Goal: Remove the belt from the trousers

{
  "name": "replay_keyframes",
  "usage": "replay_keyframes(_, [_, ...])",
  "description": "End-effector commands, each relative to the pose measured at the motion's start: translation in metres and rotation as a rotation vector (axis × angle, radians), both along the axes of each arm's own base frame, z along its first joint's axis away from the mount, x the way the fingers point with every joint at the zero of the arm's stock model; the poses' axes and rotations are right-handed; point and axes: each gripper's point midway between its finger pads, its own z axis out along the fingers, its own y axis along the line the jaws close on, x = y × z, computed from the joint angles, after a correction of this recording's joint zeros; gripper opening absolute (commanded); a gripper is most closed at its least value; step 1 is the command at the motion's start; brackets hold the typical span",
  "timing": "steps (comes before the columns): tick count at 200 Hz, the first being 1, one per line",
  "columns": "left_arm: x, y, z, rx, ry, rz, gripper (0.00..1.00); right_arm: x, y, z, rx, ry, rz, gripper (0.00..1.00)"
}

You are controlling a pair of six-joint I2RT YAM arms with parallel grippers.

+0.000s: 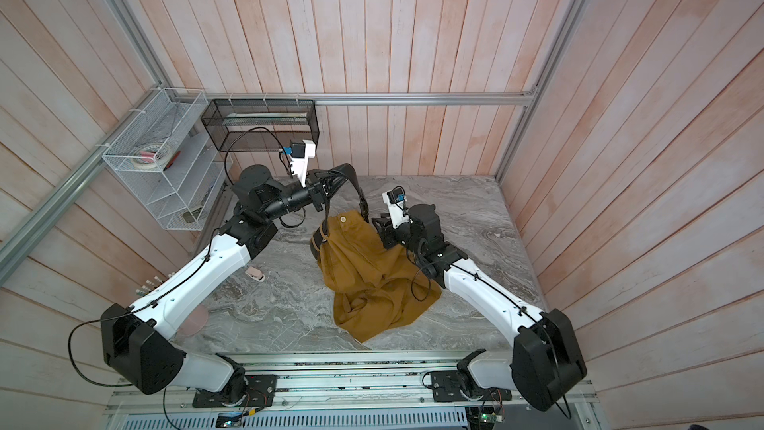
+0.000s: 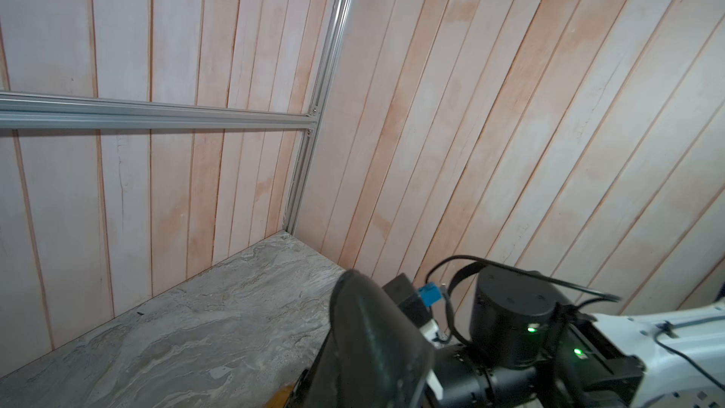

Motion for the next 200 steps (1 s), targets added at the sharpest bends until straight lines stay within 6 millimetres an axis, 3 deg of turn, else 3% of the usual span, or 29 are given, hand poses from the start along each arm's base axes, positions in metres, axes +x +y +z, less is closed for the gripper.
replay_keyframes(1, [0.003,0.001,0.021,-0.03,-0.068,0.023,0.0,-0.006,0.001,0.025,0.015,-0.124,-0.009,0.41])
replay_keyframes(38, [0.003,0.0,0.022,-0.035,-0.071,0.011,0.0,0.002,0.018,0.022,0.016,-0.13,0.034,0.48])
replay_keyframes(77, [0.0,0.001,0.022,-0.02,-0.079,0.014,0.0,0.017,0.038,0.023,0.004,-0.134,0.063,0.48])
replay_keyframes(92, [-0.002,0.002,0.021,-0.018,-0.088,0.014,0.0,0.027,0.039,0.02,-0.014,-0.135,0.039,0.37])
replay_keyframes(118, [-0.006,0.01,0.004,0.012,-0.108,0.048,0.0,0.038,0.03,0.039,-0.01,-0.204,-0.04,0.0])
replay_keyframes(162, [-0.007,0.04,-0.066,0.134,-0.146,0.21,0.0,0.041,-0.002,0.092,-0.035,-0.359,-0.194,0.0])
replay_keyframes(184, [-0.006,0.044,-0.097,0.23,-0.148,0.225,0.19,0.04,-0.006,0.106,-0.053,-0.379,-0.211,0.0])
replay_keyframes(200, [-0.01,0.041,-0.099,0.264,-0.191,0.199,0.42,0.039,-0.006,0.107,-0.056,-0.37,-0.208,0.0])
